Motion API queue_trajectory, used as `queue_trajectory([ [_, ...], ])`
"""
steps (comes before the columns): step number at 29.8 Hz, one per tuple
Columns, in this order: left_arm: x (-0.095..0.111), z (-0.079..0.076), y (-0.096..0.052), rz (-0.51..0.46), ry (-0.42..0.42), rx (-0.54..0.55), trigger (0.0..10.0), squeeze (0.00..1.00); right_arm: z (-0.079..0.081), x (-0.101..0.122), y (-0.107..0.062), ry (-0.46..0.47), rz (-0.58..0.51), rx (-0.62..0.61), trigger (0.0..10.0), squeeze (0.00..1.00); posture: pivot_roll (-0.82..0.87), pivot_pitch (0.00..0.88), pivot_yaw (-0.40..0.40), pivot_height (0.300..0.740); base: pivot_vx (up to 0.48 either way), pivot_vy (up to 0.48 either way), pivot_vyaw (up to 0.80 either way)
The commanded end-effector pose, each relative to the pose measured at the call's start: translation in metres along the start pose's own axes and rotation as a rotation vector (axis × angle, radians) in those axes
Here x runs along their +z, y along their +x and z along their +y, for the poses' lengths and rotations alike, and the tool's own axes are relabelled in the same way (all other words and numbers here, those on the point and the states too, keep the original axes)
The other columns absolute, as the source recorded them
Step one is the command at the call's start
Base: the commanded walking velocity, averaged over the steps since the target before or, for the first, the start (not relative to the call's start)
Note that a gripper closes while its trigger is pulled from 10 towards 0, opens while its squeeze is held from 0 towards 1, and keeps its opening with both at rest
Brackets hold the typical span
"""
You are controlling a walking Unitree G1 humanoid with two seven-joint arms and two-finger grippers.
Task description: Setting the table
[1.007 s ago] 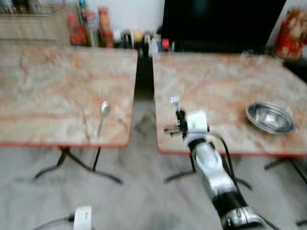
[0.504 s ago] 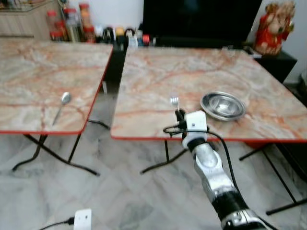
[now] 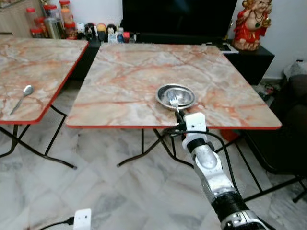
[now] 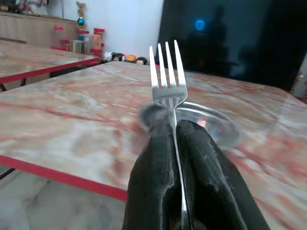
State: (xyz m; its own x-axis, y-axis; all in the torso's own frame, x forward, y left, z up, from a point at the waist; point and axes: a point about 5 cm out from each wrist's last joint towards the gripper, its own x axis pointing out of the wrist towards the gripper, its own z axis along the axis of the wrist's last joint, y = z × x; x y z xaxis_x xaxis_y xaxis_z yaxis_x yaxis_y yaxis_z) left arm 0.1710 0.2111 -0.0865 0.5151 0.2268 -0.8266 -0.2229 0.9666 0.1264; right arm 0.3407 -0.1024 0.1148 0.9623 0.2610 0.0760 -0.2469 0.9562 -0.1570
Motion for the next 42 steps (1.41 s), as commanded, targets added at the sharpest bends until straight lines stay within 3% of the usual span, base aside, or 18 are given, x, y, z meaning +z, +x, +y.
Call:
queue_trajectory([
  [1,-0.0012,-0.0088,-0.0005,0.007,0.008,-0.024,10.0,0.0,-0.011,0.0014,-0.0009,-0.008,-0.002,-0.03,10.0,0.0,-0.03,0.0,-0.019,0.719,0.0,-0.469,0.0],
  [29,0.0062,-0.0043,0.0006,-0.021,-0.029,-0.001,10.0,0.0,-0.0082,0.0016,0.0001,0.003,-0.001,-0.037,10.0,0.0,-0.03,0.0,-0.013,0.719,0.063,-0.017,0.0],
  [42,0.008,-0.0031,0.0009,-0.024,-0.028,0.003,10.0,0.0,-0.0067,0.0017,0.0007,-0.002,-0.003,-0.031,10.0,0.0,-0.02,0.0,-0.011,0.719,0.296,0.0,0.0],
])
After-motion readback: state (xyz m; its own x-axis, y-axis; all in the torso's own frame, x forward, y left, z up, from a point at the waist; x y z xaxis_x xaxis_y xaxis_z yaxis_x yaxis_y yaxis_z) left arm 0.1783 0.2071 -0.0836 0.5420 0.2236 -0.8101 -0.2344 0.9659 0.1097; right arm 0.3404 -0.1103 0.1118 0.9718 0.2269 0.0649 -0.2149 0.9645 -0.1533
